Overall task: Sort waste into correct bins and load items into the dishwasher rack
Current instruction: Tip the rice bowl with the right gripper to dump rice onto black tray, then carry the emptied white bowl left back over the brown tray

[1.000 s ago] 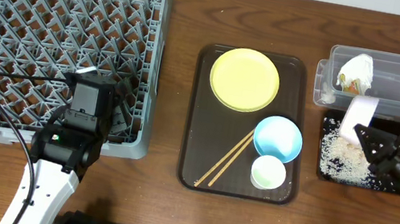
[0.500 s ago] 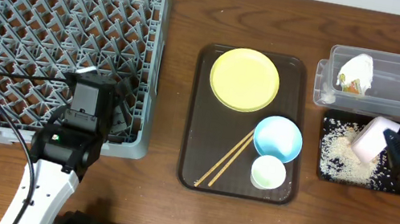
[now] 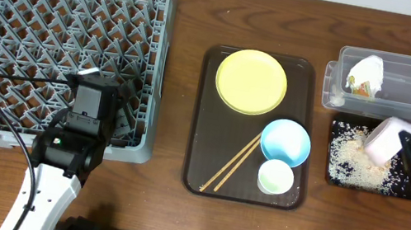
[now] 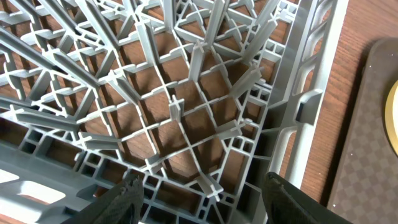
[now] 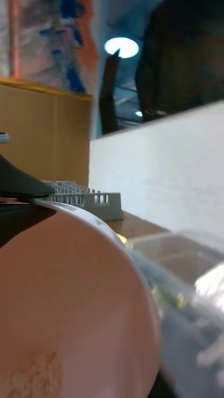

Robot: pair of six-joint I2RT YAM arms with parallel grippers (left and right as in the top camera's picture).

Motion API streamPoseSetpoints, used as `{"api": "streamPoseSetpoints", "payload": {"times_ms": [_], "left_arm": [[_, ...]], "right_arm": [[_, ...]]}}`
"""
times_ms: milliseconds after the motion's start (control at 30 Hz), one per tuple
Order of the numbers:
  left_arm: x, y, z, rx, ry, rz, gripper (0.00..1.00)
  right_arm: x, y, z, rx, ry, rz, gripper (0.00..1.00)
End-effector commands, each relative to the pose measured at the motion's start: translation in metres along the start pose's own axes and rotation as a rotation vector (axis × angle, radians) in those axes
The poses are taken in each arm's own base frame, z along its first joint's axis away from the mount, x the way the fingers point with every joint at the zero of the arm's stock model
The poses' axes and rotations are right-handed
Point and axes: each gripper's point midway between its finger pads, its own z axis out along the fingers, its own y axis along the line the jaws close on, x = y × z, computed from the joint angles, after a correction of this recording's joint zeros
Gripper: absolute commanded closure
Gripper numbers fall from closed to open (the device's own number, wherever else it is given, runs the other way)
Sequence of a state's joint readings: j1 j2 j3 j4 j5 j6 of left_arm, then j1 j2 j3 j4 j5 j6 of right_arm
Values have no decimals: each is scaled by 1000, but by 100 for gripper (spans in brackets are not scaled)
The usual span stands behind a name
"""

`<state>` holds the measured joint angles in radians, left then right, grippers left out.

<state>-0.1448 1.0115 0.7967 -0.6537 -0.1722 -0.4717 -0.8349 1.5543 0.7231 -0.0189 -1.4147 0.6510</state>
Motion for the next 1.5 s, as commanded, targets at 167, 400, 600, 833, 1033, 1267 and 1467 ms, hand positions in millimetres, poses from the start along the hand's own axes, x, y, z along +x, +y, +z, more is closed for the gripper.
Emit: {"api": "streamPoseSetpoints", "payload": {"times_ms": [167,400,600,833,1033,1267,1467], "left_arm": [[-7,2,-2,-16,-23,-12,36],[-8,2,-2,-13,-27,-13,36],[-8,2,-2,-13,-27,-13,36],[-8,2,-2,-13,-28,-13,36],[-8,2,-2,-13,-28,-13,36],[-8,2,-2,-13,-27,-13,36],[-8,2,-2,-13,-27,-13,36]], "right_arm": [[8,28,-3,-119,69,-206,99],[6,23,1,-92,57,-214,99],[4,15,5,-48,36,-172,99],[6,21,5,-78,55,-215,99],[17,33,10,-144,111,-366,99],[46,55,51,-210,261,-530,99],[93,110,89,-326,429,-714,99]]}}
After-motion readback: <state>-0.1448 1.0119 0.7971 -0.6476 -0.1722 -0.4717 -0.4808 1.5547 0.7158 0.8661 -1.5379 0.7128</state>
